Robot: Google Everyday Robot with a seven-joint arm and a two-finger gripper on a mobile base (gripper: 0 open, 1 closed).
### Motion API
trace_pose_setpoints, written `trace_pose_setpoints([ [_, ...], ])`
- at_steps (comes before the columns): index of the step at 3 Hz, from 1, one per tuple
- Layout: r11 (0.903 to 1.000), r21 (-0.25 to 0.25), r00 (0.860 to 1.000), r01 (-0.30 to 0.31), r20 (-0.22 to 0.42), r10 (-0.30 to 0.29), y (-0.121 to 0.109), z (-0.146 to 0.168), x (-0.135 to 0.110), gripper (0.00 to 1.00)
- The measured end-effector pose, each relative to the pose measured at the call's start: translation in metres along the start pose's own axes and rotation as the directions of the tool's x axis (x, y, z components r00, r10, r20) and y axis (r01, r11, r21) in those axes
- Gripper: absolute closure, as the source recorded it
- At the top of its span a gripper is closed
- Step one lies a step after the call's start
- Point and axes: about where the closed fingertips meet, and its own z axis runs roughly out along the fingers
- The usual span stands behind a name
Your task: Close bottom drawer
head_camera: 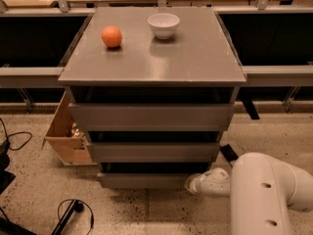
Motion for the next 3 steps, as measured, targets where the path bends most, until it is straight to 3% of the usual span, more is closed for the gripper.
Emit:
trace_pose_setpoints([
  [1,0.9994,0.031,1.000,-0.014,0.020,0.014,-0.010,0.030,0.003,1.00],
  [3,0.9946,0.104,0.998,0.000,0.060,-0.006,-0.043,0.043,-0.009,1.00],
])
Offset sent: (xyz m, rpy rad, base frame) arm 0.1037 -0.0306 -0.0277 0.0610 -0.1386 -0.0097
